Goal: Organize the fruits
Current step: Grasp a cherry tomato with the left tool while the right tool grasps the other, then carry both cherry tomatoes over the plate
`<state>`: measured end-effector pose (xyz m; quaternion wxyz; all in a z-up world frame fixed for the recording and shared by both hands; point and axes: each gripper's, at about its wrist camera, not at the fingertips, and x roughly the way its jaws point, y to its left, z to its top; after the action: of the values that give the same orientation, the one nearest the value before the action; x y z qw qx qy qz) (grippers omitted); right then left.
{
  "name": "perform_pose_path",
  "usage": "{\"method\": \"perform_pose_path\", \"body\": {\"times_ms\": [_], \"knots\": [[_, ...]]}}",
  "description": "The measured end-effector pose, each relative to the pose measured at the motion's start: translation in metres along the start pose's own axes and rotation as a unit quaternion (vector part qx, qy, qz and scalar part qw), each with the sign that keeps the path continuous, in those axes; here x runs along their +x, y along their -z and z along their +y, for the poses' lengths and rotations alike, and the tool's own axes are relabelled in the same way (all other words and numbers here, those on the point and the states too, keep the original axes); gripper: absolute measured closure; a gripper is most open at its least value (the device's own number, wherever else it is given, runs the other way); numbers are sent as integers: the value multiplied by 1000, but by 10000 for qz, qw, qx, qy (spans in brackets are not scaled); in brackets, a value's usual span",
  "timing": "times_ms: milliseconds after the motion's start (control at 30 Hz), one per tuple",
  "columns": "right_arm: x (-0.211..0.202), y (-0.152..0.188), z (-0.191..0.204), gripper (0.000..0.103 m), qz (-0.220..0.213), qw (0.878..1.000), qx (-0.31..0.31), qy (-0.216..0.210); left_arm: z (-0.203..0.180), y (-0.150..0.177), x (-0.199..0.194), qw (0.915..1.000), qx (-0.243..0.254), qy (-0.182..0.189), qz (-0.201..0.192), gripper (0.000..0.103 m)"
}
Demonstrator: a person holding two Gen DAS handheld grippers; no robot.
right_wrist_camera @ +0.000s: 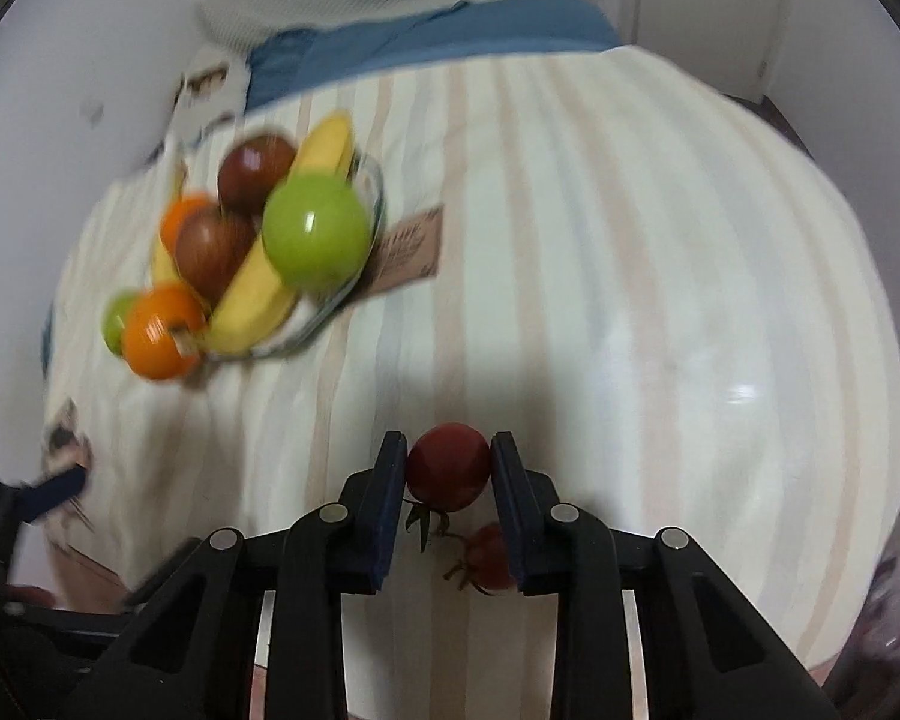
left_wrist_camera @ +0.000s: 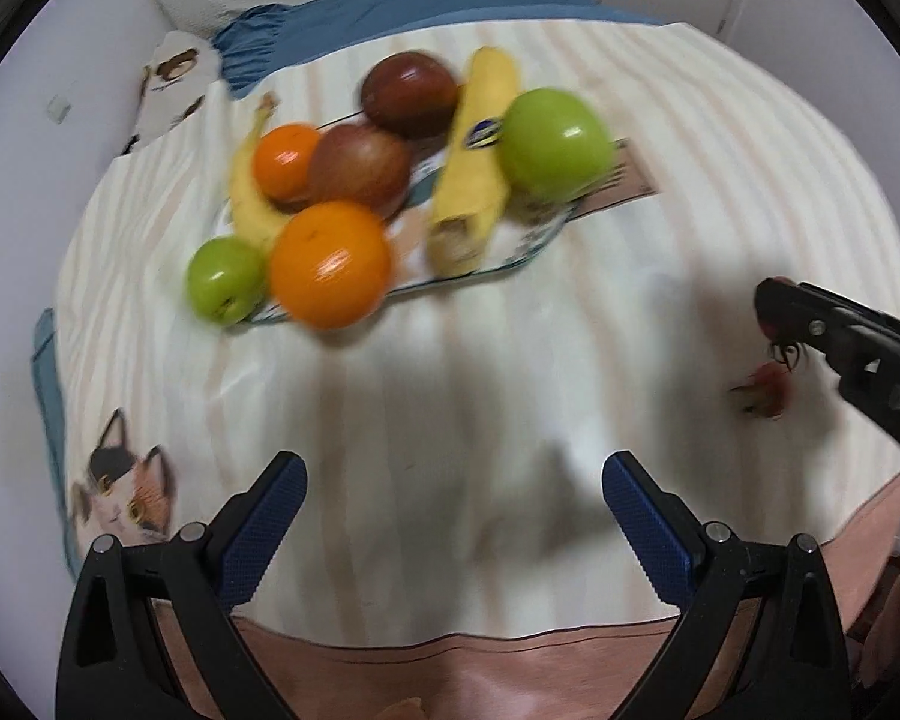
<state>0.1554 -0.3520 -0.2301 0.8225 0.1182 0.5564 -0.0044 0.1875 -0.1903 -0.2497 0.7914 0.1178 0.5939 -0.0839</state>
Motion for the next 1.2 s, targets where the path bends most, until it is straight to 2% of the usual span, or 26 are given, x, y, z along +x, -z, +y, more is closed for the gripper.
{"method": "perform_pose_path", "body": {"times_ms": [133,233,400,467,567,633,667,733,767,967,1100,1200], "knots": [[-29,2,-33,72,-225,9984,522,-41,-25,-12,-2,9989,173,435,19,2],[-39,10,-56,72,-293,9966,761,132,-49,-19,-1,9964,445,722,29,3],[-36,27,-87,72,-190,9927,1157,296,-87,-25,7,9919,874,915,57,22],[-34,35,-95,72,-162,9910,1286,328,-97,-26,13,9907,962,961,90,24],[-32,46,-102,72,-159,9887,1450,357,-111,-28,23,9883,1081,1066,143,33],[-31,51,-105,72,-150,9877,1516,360,-120,-29,28,9868,1185,1089,171,51],[-30,52,-105,72,-143,9875,1527,367,-126,-29,31,9856,1276,1087,204,64],[-29,54,-106,72,-125,9874,1535,377,-135,-30,32,9846,1392,1054,99,72],[-28,55,-105,72,-117,9874,1527,387,-138,-30,32,9841,1429,1058,65,80],[-34,53,-102,72,-181,9878,1499,367,-130,-35,21,9853,1241,1177,13,80],[-43,46,-93,72,-283,9889,1433,261,-97,-45,4,9860,905,1403,12,80],[-49,38,-77,72,-354,9907,1308,87,-58,-53,-14,9858,571,1581,-60,80]]}}
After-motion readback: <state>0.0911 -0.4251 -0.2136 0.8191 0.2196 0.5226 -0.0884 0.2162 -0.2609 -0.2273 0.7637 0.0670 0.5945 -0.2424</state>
